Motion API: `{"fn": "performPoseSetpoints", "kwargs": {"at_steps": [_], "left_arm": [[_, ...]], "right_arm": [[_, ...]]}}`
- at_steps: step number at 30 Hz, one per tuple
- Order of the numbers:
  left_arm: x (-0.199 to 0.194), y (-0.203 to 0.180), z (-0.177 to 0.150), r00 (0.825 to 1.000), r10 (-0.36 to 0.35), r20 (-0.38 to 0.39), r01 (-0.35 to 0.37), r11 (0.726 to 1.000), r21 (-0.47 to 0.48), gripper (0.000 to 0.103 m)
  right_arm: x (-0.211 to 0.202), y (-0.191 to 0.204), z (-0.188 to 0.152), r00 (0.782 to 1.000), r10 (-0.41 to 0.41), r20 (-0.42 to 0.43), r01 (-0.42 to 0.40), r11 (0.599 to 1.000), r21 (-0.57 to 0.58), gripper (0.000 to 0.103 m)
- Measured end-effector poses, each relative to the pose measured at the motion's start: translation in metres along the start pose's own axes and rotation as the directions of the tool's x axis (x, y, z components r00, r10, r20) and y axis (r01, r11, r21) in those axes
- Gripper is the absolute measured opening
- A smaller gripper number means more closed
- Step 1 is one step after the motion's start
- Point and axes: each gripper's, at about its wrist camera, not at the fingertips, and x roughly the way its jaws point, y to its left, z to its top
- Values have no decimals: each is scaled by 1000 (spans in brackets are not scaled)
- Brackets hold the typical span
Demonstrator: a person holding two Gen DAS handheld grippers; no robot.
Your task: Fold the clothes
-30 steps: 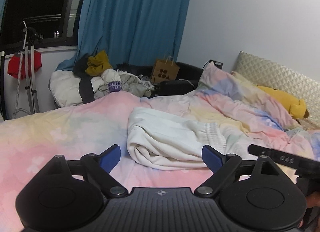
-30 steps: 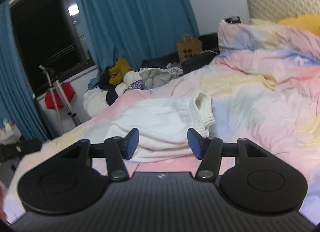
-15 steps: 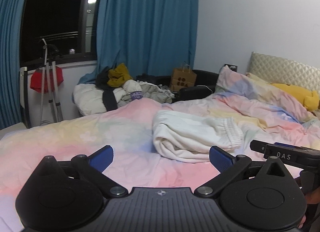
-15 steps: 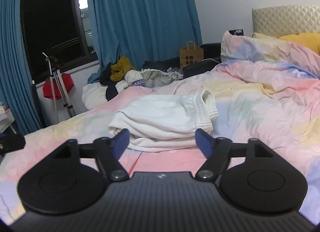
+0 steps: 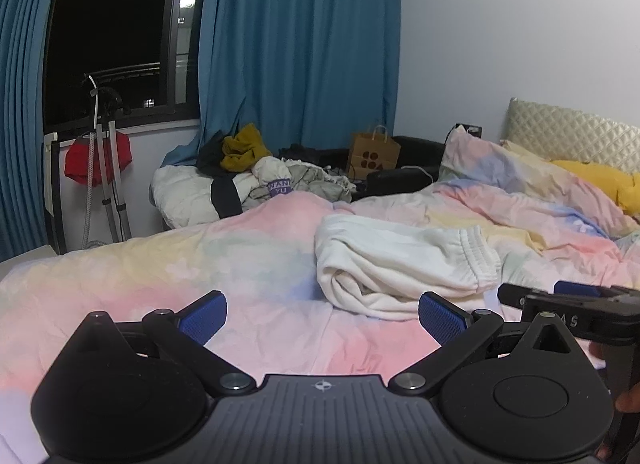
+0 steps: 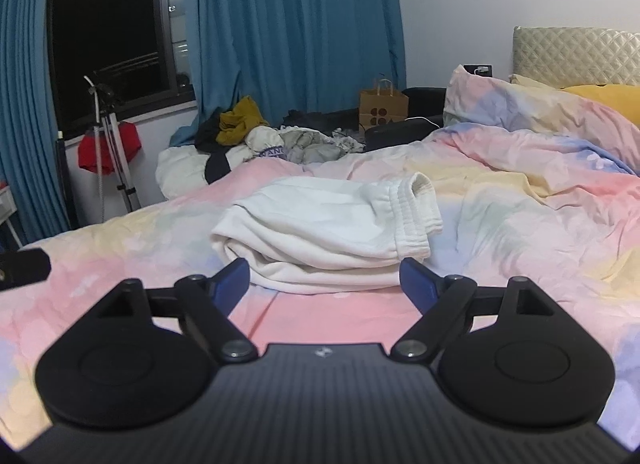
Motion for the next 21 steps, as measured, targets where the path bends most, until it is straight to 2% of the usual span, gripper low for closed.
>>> {"fn": "performPoseSetpoints", "kwargs": {"at_steps": [21], "left_arm": [[-5,-9,-2,1000,-3,29,4,1000,-18,103]], "right_arm": [[-2,-7,0,1000,-29,6,29,1000,7,83]]}}
